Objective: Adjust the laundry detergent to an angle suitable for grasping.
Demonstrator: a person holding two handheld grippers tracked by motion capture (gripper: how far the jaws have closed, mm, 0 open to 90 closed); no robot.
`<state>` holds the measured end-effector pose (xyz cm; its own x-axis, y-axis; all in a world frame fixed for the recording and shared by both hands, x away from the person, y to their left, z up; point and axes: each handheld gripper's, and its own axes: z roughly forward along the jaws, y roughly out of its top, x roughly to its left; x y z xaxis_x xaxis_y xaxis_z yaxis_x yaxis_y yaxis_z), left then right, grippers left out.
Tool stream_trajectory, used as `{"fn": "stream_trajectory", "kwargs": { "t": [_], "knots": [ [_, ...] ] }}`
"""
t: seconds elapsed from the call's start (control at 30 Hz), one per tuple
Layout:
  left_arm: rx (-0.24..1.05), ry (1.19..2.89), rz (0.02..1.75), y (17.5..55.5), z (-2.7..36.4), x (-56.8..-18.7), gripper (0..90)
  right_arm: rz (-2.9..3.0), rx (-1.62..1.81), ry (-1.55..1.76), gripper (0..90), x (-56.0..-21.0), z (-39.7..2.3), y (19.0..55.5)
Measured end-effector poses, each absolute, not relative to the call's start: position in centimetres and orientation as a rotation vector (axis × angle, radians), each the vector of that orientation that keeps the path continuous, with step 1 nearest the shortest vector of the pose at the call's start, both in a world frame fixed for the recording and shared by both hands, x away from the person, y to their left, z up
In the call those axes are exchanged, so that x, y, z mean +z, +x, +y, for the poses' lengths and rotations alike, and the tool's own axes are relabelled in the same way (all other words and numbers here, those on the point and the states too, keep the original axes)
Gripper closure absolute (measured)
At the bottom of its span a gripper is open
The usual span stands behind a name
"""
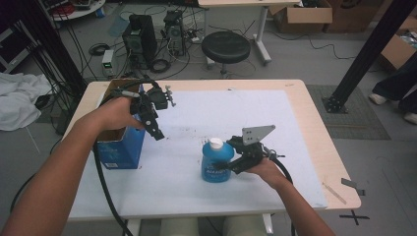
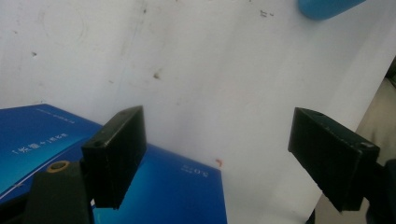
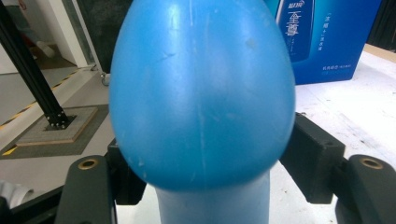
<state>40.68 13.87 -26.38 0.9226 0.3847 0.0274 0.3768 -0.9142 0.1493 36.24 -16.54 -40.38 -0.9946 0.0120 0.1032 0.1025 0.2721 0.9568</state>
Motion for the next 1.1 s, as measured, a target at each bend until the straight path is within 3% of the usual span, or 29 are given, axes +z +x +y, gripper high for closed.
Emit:
{"fn": "stream_trajectory", "kwargs": {
  "t": [0.87, 1.1],
  "knots": [
    [0.083, 2.944, 0.58, 40.7, 13.5, -26.4, 20.0, -2.483, -1.83, -0.173, 14.9, -40.1, -17.5, 35.6],
    [0.085, 2.944, 0.575, 40.7, 13.4, -26.4, 20.0, -2.512, -1.806, -0.194, 14.8, -39.7, -18.1, 35.5]
  ]
}}
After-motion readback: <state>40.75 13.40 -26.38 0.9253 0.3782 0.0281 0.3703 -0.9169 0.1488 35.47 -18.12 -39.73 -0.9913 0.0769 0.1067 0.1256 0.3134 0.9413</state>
